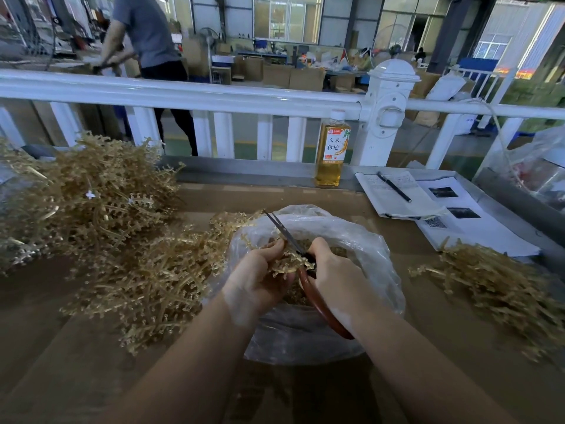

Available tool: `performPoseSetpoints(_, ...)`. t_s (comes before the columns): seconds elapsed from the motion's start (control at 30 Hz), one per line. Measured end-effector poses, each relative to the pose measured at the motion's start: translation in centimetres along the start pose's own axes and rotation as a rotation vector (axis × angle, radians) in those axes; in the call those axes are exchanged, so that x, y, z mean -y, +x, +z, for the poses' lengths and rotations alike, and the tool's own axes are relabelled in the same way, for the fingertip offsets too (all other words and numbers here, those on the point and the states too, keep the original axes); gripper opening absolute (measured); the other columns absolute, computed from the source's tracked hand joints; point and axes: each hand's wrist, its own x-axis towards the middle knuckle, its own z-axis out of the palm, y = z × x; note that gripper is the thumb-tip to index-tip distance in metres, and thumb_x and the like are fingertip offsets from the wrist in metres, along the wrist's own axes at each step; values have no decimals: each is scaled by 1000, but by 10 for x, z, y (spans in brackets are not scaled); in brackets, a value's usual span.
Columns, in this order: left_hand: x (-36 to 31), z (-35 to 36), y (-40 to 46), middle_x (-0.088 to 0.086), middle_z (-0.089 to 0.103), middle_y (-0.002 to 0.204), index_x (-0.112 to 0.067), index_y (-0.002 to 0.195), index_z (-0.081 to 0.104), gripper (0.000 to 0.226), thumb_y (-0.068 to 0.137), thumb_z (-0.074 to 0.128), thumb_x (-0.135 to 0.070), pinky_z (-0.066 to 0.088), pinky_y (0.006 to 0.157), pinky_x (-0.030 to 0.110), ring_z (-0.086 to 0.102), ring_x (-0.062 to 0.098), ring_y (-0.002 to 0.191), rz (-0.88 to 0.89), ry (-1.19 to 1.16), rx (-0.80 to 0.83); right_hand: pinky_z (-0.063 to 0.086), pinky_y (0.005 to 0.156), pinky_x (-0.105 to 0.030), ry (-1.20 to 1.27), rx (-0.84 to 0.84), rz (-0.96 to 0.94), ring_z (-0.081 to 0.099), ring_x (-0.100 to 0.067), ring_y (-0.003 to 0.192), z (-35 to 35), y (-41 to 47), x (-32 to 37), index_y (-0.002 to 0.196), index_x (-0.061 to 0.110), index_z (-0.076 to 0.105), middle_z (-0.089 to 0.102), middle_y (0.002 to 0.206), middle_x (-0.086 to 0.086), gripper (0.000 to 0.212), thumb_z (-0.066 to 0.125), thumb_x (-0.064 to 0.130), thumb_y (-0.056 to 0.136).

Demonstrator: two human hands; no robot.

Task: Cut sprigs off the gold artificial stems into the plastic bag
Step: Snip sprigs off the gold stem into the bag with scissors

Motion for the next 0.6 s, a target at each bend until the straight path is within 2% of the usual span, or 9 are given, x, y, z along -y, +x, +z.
performPoseSetpoints(0.17, 0, -1, 1, 4, 67, 61, -10, 84, 64, 14, 93, 54, -16, 47, 43, 17, 61, 14, 47, -16, 22, 21, 32, 49, -16, -25, -15, -31, 48, -6, 55, -1, -1, -1, 105, 18, 41, 48, 64, 10, 19, 46, 34, 98)
performPoseSetpoints(0.33, -1, 1, 0, 3, 66, 63, -10, 83, 63, 14, 93, 53, -13, 47, 41, 16, 59, 15, 60, -7, 61, 13, 38, 58, -24, -51, -22, -24, 53, -15, 61, -3, 0, -3, 108, 17, 43, 49, 65, 7, 13, 45, 27, 100)
performPoseSetpoints(0.43, -1, 2, -2, 3, 67, 62, -11, 81, 63, 14, 92, 54, -12, 47, 41, 16, 61, 15, 57, -1, 65, 8, 39, 58, -24, -54, -14, -22, 53, -15, 61, -4, 0, -3, 109, 16, 44, 51, 66, 6, 11, 44, 23, 101)
performPoseSetpoints(0.53, -1, 2, -2, 2, 66, 57, -11, 81, 62, 13, 92, 55, -13, 46, 40, 16, 62, 12, 46, -1, 72, 3, 41, 58, -24, -56, -7, -19, 54, -15, 62, -5, 0, -2, 109, 15, 44, 51, 67, 6, 11, 45, 22, 100)
performPoseSetpoints(0.6, -1, 1, -2, 2, 66, 58, -10, 83, 61, 10, 92, 56, -12, 47, 40, 16, 62, 13, 47, 0, 69, 7, 43, 60, -25, -53, -5, -17, 56, -15, 64, -5, 1, -3, 110, 15, 45, 52, 69, 5, 12, 45, 22, 100)
